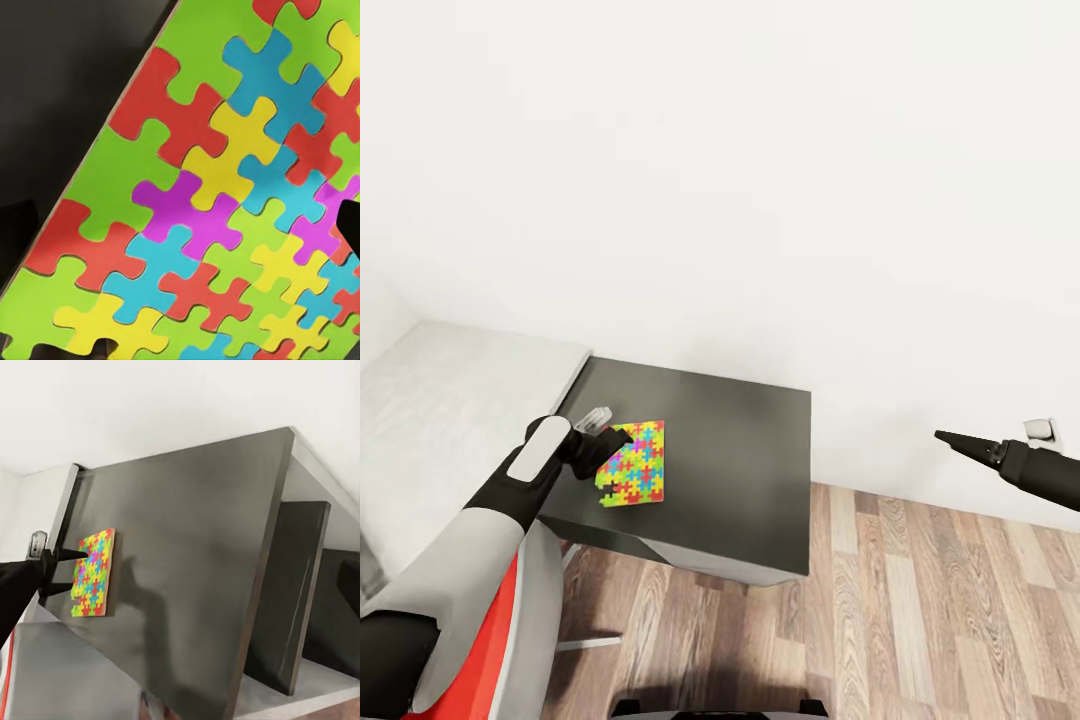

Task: Put all the toys in the child's room - the three board games (two on the bed and one on the table), the two jigsaw puzzles on the table, and the tennis ball on the table - inside the toy box on the table in the child's room.

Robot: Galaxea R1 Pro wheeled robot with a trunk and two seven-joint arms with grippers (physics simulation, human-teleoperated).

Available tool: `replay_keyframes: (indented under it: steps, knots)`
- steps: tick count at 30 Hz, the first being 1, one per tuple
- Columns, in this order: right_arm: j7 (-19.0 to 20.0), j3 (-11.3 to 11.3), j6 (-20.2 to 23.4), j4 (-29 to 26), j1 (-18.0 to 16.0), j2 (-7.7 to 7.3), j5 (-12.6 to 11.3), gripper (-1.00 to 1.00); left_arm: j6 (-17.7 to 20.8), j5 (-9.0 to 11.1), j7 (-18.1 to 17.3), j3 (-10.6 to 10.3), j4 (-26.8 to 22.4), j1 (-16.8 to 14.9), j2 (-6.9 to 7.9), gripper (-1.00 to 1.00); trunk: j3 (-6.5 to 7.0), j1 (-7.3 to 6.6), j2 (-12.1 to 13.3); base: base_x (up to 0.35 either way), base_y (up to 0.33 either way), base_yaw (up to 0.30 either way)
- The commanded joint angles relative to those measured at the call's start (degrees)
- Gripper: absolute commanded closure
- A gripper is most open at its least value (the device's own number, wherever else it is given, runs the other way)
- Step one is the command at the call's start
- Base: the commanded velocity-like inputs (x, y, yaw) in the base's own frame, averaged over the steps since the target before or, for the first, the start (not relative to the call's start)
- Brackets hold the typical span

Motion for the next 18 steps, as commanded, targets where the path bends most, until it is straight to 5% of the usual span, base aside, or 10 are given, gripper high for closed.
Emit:
replay_keyframes:
  steps: [1,18]
  knots:
    - [0.48,-0.06,0.24,0.00,-0.06,-0.01,0.42,-1.00,-0.05,0.55,0.52,-0.22,-0.08,-0.04,0.08,-1.00,-0.09,0.03,-0.10,-0.008,-0.005,-0.009]
    - [0.48,-0.06,0.24,0.00,-0.06,-0.01,0.42,-1.00,-0.05,0.57,0.52,-0.22,-0.08,-0.04,0.09,-1.00,-0.09,0.03,-0.10,-0.002,-0.001,-0.203]
